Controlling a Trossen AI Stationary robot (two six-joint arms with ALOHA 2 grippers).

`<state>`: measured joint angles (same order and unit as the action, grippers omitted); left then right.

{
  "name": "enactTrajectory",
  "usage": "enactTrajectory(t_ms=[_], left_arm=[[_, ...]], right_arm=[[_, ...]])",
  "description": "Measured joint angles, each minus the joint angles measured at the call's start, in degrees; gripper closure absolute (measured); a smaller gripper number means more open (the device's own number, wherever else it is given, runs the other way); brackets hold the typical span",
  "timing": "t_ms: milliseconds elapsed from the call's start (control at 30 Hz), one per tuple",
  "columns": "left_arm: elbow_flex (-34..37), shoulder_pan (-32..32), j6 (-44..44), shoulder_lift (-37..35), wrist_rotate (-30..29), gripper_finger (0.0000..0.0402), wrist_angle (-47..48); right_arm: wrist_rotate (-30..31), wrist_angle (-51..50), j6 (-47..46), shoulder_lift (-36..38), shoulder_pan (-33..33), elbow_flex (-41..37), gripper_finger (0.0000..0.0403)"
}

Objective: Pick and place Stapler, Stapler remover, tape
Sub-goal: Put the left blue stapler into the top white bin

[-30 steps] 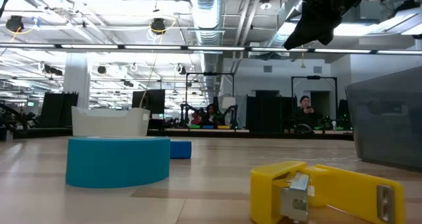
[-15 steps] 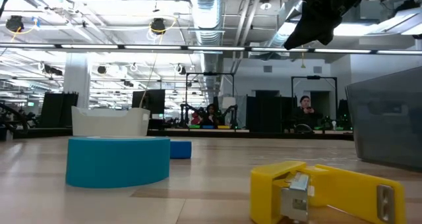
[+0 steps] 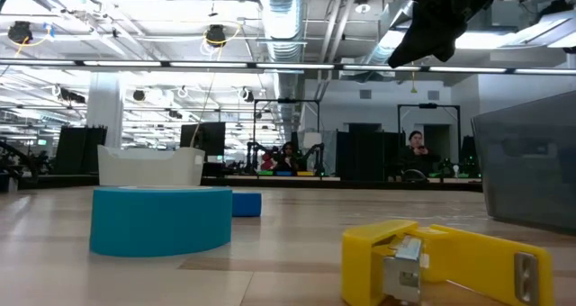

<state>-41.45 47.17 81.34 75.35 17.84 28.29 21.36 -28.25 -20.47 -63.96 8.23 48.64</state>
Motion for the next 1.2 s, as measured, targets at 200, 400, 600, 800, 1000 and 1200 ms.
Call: enactTrajectory(t_ms=[200,400,600,800,1000,1200], left_arm=[[0.0,-1.3,-2.1,0.0,-0.2,0.0242,-16.8],[0.0,-3.3,-11.2,0.0,-3.8,0.0278,-27.2],[0.0,-5.4,-25.3,0.0,-11.8,0.0323,-26.7],[0.0,-5.6,-32.9,0.0,-17.7,0.0378,-22.8],[0.0,-4.2,-29.8,2.1,-18.9,0.0399,-19.5],[-4.0,-3.6,-31.6,10.3,-19.3,0.0399,-18.6]], right_arm=[[-0.5,0.0,0.0,0.0,0.0,0.0,0.0403],[-0.5,0.0,0.0,0.0,0.0,0.0,0.0403],[-0.5,0.0,0.0,0.0,0.0,0.0,0.0403],[-0.5,0.0,0.0,0.0,0.0,0.0,0.0403],[-0.5,0.0,0.0,0.0,0.0,0.0,0.0403],[-0.5,-0.1,0.0,0.0,0.0,0.0,0.0403]])
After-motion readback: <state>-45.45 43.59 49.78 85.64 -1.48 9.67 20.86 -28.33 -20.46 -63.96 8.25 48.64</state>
